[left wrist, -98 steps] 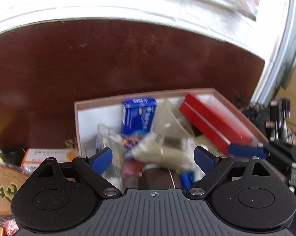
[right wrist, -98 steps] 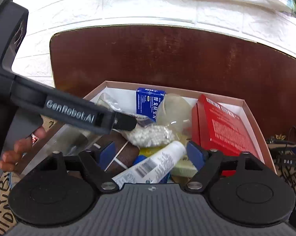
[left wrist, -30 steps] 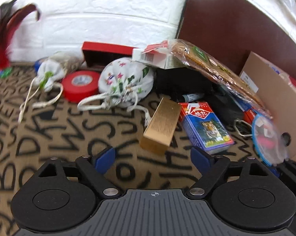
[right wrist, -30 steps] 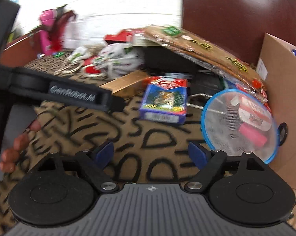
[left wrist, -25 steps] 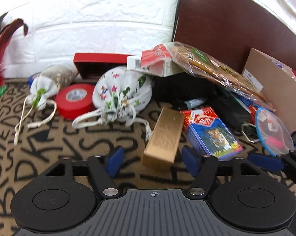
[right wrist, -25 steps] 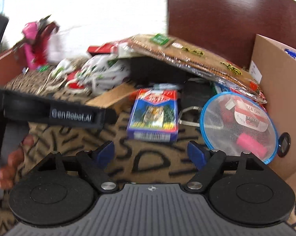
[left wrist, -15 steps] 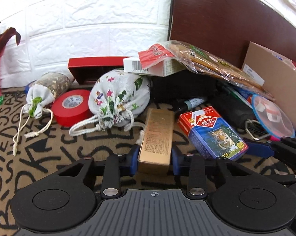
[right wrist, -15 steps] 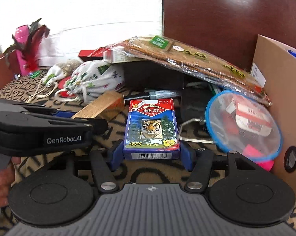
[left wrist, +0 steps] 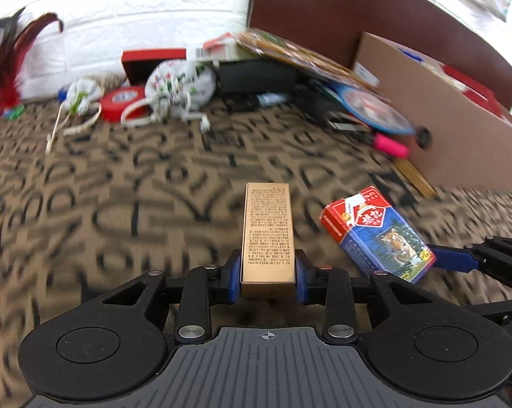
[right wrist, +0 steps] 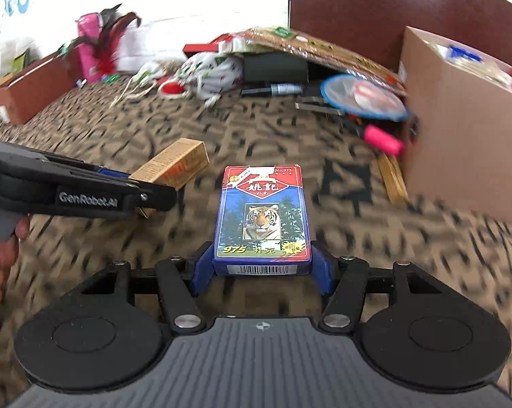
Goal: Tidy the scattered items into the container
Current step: 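Lift the gold box with the left gripper while the right lifts the tiger card box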
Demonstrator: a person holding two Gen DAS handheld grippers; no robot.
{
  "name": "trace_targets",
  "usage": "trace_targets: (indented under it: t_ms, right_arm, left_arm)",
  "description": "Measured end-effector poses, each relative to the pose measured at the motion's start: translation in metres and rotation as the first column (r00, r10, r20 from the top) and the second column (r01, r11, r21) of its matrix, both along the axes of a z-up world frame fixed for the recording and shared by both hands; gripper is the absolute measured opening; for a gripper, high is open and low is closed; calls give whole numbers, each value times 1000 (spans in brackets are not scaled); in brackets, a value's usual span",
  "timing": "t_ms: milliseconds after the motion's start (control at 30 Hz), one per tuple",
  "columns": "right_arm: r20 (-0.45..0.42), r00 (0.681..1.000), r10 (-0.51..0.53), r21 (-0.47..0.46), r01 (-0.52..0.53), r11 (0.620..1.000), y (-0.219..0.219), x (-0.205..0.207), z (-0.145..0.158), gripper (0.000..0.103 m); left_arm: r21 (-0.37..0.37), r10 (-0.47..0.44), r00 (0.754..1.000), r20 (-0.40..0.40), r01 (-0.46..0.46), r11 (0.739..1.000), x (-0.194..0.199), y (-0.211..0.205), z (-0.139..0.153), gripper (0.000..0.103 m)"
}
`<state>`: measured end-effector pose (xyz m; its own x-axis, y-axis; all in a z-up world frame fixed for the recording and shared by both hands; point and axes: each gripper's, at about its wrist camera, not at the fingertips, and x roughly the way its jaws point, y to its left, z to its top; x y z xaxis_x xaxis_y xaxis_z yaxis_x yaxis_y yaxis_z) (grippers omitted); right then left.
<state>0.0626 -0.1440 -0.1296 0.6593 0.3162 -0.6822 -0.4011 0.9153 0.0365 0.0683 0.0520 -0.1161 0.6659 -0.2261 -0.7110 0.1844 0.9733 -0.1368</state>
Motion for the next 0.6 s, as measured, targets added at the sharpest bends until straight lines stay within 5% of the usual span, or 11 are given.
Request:
trace_targets:
  t_ms: [200, 267, 433, 533, 600]
  right_arm:
    - [-33, 999, 21, -12, -22, 1000, -16, -48, 7, 65]
    - [-34, 999, 26, -14, -26, 1000, -17, -51, 9, 65]
    - [-38, 999, -4, -1, 4, 1000, -14, -35, 7, 74]
    - [-31, 1000, 6, -12, -6, 1000, -10, -28, 4, 74]
    - [-35, 999, 13, -19, -13, 1000, -9, -24, 3, 74]
  left_arm:
    - [-26, -9, 999, -48, 8, 1000, -49, -2, 4, 32]
    - [-14, -18, 999, -51, 17, 1000, -52, -5, 5, 51]
    - [7, -27, 998, -53, 27, 1000, -45, -15, 4, 72]
    - [49, -34, 999, -36, 36, 998, -39, -21, 2, 70]
    - [89, -40, 999, -27, 42, 995, -37, -24, 1, 46]
